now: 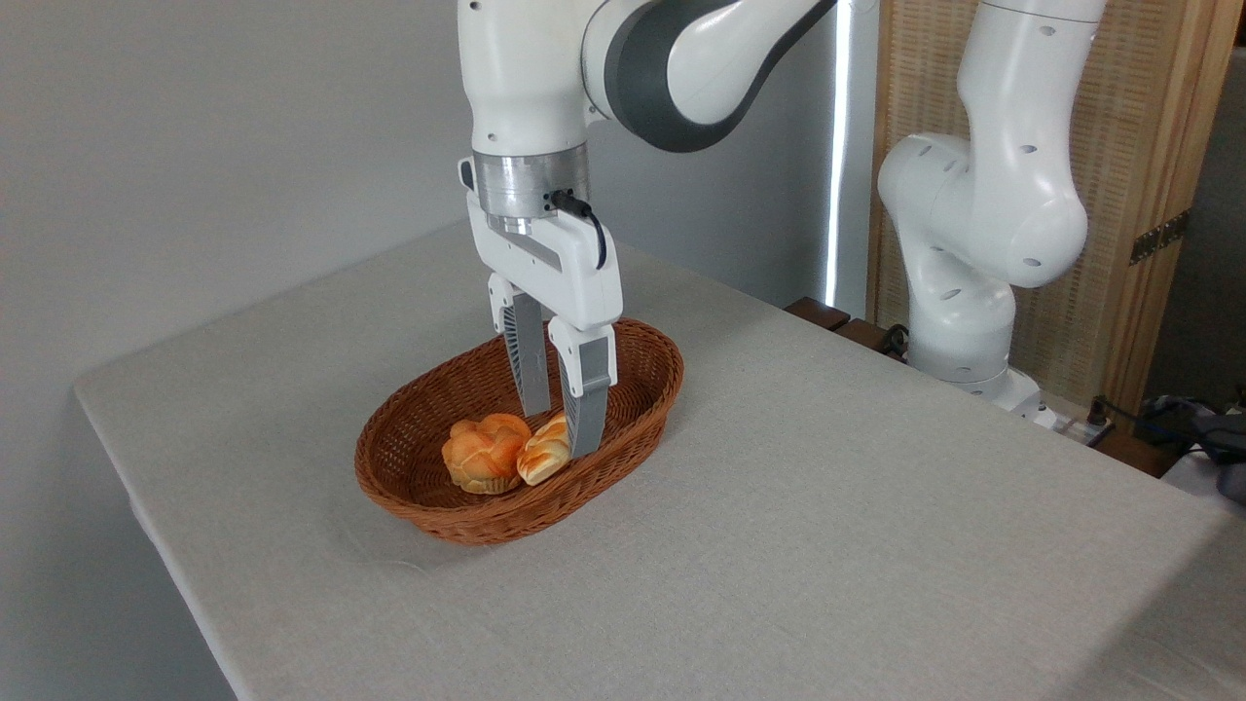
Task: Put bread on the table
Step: 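Lower the gripper onto the elongated roll and close the fingers on it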
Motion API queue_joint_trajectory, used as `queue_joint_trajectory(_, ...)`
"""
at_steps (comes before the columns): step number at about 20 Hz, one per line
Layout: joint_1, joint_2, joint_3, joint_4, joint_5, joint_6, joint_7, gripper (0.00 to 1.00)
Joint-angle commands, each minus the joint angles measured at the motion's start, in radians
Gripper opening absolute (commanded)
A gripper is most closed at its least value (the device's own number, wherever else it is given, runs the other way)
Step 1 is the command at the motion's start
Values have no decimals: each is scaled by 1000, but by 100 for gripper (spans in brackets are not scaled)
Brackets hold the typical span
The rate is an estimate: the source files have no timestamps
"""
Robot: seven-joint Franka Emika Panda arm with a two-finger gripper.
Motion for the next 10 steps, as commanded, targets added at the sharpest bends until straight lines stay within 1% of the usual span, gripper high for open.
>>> queue_joint_trajectory(1, -14, -2, 9, -20, 20, 32, 7, 100)
queue_joint_trajectory(2, -14, -2, 9, -20, 20, 32, 7, 100)
queue_joint_trajectory(3, -13, -2, 9, -20, 20, 32, 7, 97)
queue_joint_trajectory(4, -13, -2, 9, -20, 20, 32, 7, 85)
queue_joint_trajectory(5, -13, -2, 9, -20, 20, 32, 7, 76)
queue_joint_trajectory(6, -13, -2, 9, -20, 20, 32, 7, 64)
queue_joint_trajectory(7, -13, -2, 9, -20, 18, 32, 7, 54)
queue_joint_trajectory(9, -14, -2, 9, -20, 19, 32, 7, 42)
queue_joint_trajectory(10, -14, -2, 9, -20, 18, 32, 7, 40)
